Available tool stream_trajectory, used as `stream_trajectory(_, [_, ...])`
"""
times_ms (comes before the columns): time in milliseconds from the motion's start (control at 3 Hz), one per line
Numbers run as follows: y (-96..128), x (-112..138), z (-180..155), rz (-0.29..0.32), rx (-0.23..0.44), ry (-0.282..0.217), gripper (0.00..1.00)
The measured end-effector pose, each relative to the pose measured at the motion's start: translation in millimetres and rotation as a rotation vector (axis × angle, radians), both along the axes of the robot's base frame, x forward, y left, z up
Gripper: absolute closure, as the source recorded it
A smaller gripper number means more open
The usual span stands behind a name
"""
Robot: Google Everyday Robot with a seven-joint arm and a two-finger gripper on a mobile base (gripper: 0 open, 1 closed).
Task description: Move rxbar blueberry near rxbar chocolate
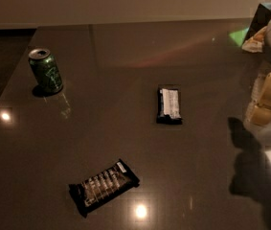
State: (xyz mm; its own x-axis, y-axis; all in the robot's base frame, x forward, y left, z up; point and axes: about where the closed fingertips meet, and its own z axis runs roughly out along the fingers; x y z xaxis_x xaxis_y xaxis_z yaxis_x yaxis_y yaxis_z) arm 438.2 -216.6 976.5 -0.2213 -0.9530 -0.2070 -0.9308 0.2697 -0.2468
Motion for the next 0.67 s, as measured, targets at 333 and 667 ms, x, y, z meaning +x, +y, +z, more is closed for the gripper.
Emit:
stream_trajectory(333, [0,0,0,-0.001,0.000,-0.002,0.00])
stream_trajectory(667, [10,13,-7,-0.029,0.013,0.007,0.00])
